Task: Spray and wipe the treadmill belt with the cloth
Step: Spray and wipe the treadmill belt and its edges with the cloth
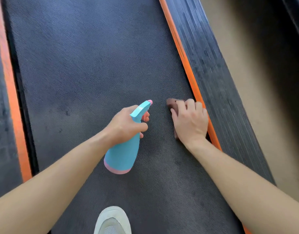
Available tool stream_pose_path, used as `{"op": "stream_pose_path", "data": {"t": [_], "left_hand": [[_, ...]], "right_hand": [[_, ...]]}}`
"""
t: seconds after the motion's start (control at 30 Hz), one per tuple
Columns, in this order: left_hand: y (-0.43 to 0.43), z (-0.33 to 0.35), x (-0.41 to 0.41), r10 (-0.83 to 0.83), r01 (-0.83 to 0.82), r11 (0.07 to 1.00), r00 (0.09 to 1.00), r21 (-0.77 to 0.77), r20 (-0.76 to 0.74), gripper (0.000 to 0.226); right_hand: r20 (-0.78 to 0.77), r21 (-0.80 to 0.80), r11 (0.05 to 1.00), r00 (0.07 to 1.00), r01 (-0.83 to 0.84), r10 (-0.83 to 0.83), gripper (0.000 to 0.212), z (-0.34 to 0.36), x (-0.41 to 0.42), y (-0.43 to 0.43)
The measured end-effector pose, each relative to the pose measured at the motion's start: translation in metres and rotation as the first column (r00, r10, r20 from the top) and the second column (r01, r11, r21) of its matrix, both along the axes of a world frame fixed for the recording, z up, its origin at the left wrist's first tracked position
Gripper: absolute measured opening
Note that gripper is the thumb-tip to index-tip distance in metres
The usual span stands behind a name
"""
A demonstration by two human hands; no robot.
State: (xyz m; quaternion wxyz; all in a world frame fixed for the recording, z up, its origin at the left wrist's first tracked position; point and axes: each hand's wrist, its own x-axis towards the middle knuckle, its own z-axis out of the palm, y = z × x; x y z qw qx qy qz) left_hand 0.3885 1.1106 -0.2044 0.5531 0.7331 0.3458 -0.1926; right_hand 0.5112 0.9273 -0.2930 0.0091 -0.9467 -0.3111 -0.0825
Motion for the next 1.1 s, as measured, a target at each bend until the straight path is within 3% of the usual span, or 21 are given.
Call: {"op": "stream_pose_path", "data": {"t": [0.17,0.43,0.67,0.8,0.93,1.1], "left_hand": [[0.002,-0.005,-0.004,-0.045,0.045,0.999,0.999,-0.012,-0.002,0.022],[0.005,-0.009,0.003,-0.035,0.035,0.999,0.999,-0.004,-0.021,0.029],[0.007,-0.007,0.010,-0.047,0.048,0.998,0.999,0.027,-0.026,0.022],[0.005,-0.008,0.010,-0.032,0.032,0.999,0.999,0.011,-0.032,0.023],[0.004,-0.005,0.011,-0.026,0.026,1.000,0.999,0.005,-0.026,0.033],[0.009,0.000,0.008,-0.063,0.063,0.998,0.997,0.002,-0.052,0.048]], "right_hand": [[0.015,-0.014,0.996,0.996,-0.092,0.092,0.027,-0.008,-0.024,-0.050],[0.065,-0.023,1.000,0.998,-0.014,0.015,0.029,-0.003,0.043,0.035],[-0.008,-0.015,1.000,1.000,-0.018,0.018,0.026,-0.002,-0.034,-0.070],[0.007,0.009,0.998,0.998,-0.055,0.055,0.028,-0.004,-0.012,-0.045],[0.069,0.021,0.997,0.995,-0.070,0.068,0.029,-0.010,0.036,0.022],[0.027,0.085,0.985,0.989,-0.150,0.148,0.026,-0.011,-0.009,-0.015]]}}
